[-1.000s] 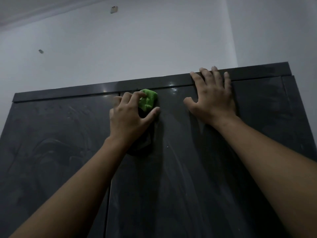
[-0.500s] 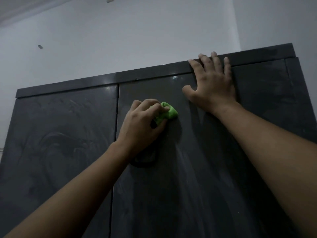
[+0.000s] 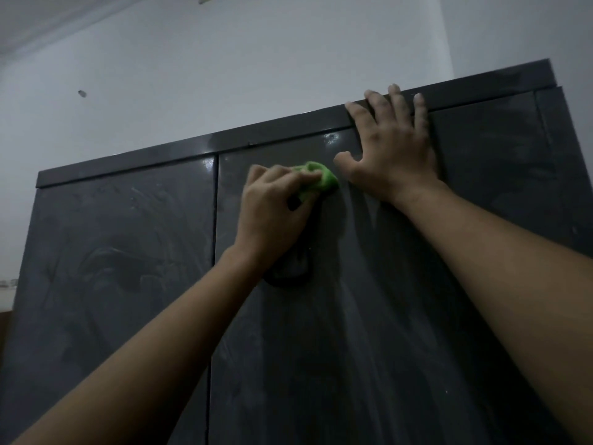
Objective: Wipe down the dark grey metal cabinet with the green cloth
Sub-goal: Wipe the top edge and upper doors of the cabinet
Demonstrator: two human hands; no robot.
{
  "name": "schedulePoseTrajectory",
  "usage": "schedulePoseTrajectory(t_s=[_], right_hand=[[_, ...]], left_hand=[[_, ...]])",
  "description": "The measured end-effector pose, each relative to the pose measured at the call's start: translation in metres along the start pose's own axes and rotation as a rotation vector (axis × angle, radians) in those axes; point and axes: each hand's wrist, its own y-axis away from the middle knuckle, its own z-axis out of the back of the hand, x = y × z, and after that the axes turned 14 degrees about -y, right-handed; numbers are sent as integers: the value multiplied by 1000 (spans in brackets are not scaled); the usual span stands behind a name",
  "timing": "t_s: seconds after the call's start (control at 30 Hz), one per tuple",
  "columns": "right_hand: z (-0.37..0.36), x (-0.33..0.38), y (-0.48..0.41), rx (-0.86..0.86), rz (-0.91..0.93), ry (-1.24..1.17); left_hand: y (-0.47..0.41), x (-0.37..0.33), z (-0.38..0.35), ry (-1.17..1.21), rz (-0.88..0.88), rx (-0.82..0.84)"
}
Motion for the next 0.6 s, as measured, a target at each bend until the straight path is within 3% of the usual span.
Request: schedulePoseTrajectory(t_s=[0.2, 0.27, 0.4, 0.47, 0.6], right_hand=[[8, 2, 2, 84, 93, -53], [10, 1, 3, 118, 114, -58], [10, 1, 3, 135, 130, -39], [10, 1, 4, 194, 178, -32], [12, 2, 6, 305, 280, 5]], left_hand=[[22, -1, 10, 142, -336, 160], [15, 12, 15, 153, -341, 152], [-5, 51, 19, 169, 82, -113], [-7, 72, 18, 151, 263, -137], [7, 80, 10, 46, 332, -119]])
